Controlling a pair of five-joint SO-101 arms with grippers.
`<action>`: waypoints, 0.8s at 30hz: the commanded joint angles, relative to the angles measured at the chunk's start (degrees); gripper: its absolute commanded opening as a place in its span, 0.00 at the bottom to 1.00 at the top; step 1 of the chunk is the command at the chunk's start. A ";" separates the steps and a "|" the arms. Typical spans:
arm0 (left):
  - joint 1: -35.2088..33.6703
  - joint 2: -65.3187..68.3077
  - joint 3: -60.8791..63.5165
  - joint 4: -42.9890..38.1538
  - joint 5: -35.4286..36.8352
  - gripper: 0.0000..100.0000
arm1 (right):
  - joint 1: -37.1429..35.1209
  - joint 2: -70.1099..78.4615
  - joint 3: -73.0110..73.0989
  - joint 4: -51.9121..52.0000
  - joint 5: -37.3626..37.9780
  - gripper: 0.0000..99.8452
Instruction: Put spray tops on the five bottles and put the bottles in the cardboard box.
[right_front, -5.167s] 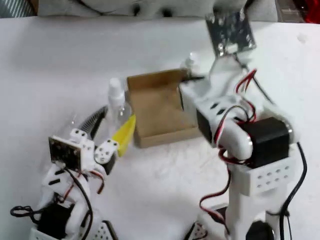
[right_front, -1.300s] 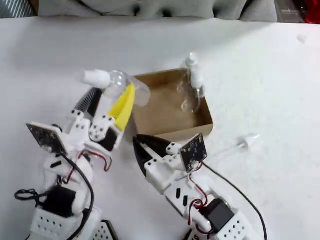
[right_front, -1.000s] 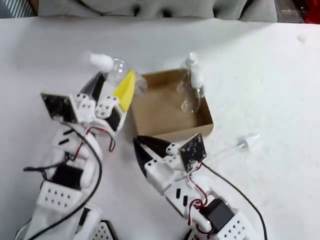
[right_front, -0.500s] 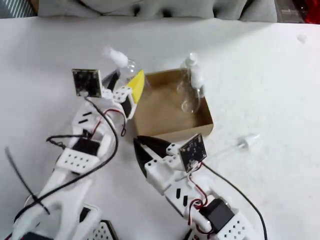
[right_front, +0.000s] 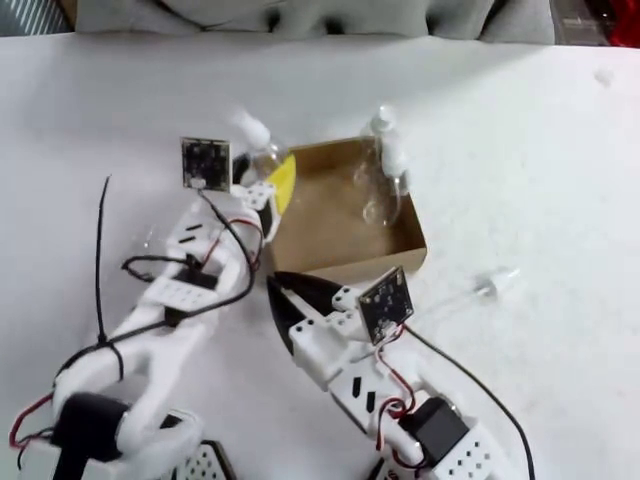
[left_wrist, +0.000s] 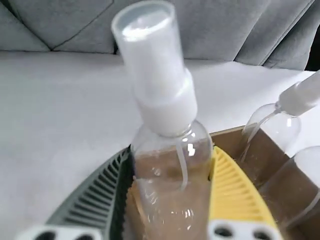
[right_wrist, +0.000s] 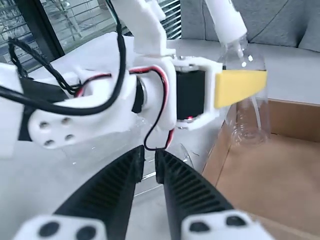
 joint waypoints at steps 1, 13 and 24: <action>-0.66 1.89 -4.04 -3.43 -0.70 0.05 | 0.57 0.40 -0.88 0.22 0.00 0.01; -2.24 12.44 -11.96 -3.43 -0.70 0.05 | 0.57 0.40 -0.88 0.22 0.00 0.01; -2.15 18.59 -13.54 -8.18 -0.79 0.05 | 0.57 0.40 -0.88 0.22 0.00 0.01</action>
